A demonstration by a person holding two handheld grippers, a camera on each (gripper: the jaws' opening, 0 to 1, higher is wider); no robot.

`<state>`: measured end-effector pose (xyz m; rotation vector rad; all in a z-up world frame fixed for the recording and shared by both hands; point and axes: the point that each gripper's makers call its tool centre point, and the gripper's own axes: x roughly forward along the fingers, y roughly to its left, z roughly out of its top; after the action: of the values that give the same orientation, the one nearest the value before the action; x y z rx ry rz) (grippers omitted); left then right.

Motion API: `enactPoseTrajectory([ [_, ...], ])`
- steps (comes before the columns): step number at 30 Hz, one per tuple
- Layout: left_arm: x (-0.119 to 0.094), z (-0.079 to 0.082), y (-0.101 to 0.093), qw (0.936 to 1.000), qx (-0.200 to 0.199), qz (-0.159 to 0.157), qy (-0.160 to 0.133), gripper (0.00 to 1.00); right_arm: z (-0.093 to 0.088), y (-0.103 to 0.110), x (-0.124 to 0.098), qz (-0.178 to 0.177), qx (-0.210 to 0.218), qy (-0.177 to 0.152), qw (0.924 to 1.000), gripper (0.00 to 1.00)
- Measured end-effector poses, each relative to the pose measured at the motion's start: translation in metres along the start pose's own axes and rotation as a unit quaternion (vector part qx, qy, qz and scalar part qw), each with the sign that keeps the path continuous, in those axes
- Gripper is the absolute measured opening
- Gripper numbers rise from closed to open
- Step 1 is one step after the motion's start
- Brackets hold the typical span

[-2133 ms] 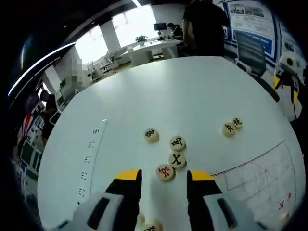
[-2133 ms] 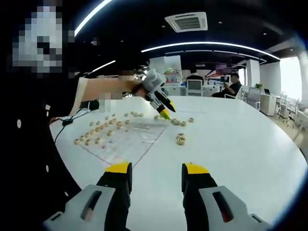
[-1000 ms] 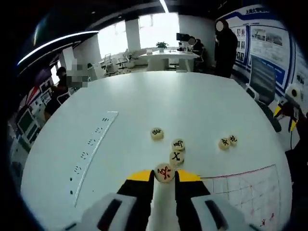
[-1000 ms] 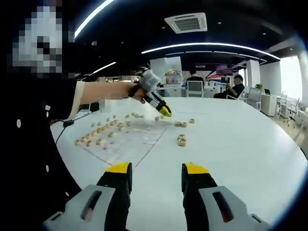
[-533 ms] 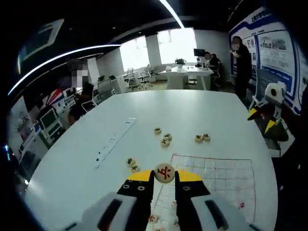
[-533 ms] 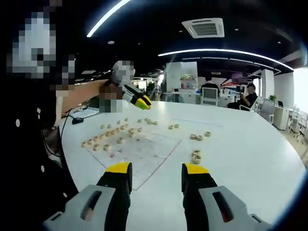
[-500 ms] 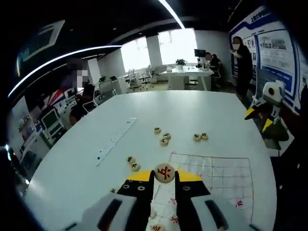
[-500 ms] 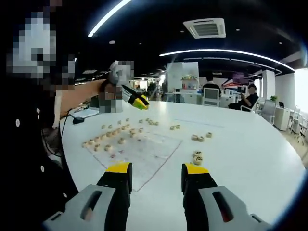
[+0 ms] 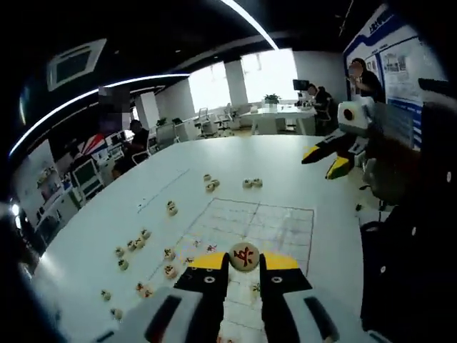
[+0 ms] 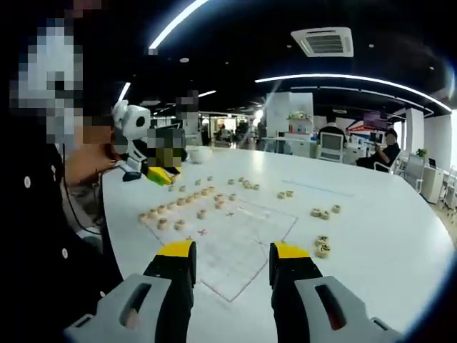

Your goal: Pick up the chess pieces one by one and place each piece onto its starting position on the chessboard, setting the pieces on their correct points until all the chess pieces are arranged in the starting layout

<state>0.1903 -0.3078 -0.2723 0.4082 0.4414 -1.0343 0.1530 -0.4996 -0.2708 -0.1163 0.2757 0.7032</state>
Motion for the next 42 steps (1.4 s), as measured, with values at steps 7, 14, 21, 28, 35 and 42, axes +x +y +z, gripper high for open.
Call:
enactPoseTrajectory([
  [7, 0.011, -0.039, -0.036, 0.9995, 0.001, -0.009, 0.03, 0.2, -0.001, 0.006, -0.005, 0.0, -0.003, 0.004, 1.0, 0.41],
  [14, 0.02, -0.064, -0.044, 0.9977, 0.001, -0.01, 0.066, 0.2, -0.002, 0.008, -0.008, 0.001, -0.003, 0.002, 1.0, 0.4],
  [21, 0.03, -0.077, -0.055, 0.9957, -0.008, -0.023, 0.089, 0.2, -0.005, 0.005, -0.011, -0.005, 0.001, 0.003, 1.0, 0.41],
  [28, 0.033, -0.082, -0.057, 0.9949, -0.005, -0.024, 0.098, 0.2, -0.007, 0.003, -0.012, -0.008, 0.002, 0.006, 0.9999, 0.41],
  [35, 0.032, -0.082, -0.058, 0.9945, -0.007, -0.022, 0.102, 0.21, -0.007, 0.001, -0.011, -0.009, 0.002, 0.006, 0.9999, 0.41],
  [42, 0.017, -0.067, -0.05, 0.9979, -0.014, -0.004, 0.063, 0.37, -0.007, 0.0, -0.01, -0.009, 0.002, 0.011, 0.9999, 0.41],
])
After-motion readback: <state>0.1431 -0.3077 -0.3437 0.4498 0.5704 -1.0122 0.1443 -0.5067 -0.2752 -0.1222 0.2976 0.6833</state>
